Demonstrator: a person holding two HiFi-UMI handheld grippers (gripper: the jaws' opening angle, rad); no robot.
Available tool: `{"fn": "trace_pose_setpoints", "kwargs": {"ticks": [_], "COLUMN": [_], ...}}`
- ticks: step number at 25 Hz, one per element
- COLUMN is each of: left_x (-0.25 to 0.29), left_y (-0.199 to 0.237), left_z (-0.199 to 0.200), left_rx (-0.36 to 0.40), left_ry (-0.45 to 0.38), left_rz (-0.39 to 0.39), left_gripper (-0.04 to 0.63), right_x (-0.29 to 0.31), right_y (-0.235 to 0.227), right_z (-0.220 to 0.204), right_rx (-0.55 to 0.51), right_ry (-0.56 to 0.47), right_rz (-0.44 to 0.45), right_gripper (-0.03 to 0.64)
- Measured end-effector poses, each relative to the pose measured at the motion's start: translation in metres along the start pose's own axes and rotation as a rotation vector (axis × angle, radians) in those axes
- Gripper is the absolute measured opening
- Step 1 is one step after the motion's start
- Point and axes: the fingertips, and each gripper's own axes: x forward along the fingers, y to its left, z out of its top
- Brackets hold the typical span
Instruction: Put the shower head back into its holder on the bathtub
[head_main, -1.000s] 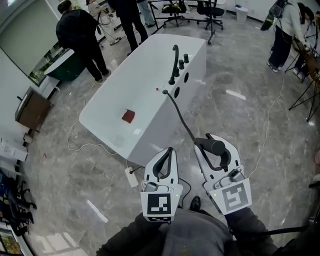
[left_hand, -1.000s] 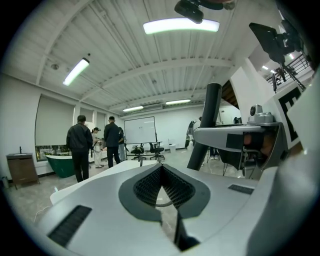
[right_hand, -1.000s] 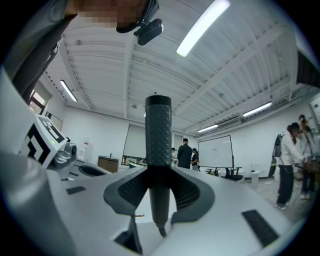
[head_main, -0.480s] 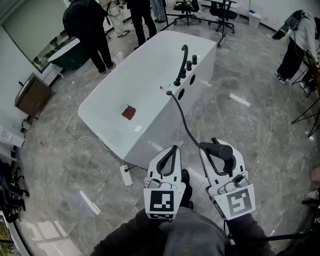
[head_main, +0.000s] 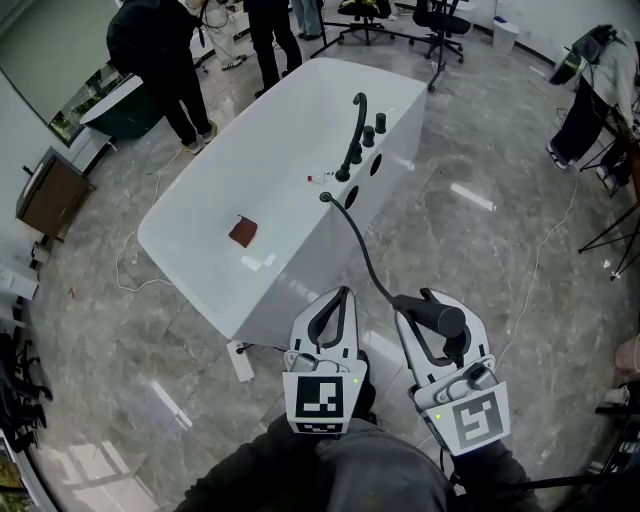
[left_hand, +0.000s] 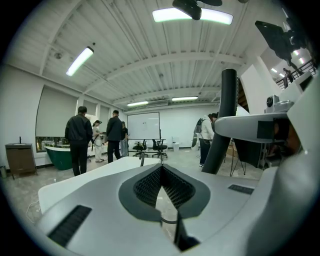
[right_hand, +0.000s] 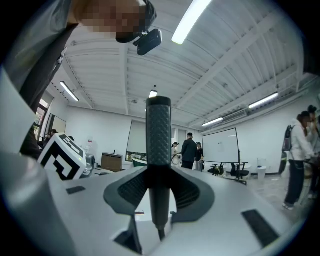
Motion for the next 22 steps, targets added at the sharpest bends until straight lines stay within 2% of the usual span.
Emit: {"fn": "trace_pose_setpoints", "kwargs": {"ticks": [16,22], "left_x": [0.093,0.113], "left_y": [0.051,0.056], "left_z": [0.000,0.003], "left_rx": [0.004,-0.009], "left_ry": [0.045,0.044], "left_rz": [0.019,0.030], "left_gripper": [0.003,0.003], "right_x": [0.102,0.116], "right_y": [-0.046,-0.060], "right_z": [0.004,0.015], "right_rx": [-0.001,0.009], "right_ry": [-0.004,-0.032], "right_rz": [0.064,0.080], "right_gripper": [0.141,0.141]}}
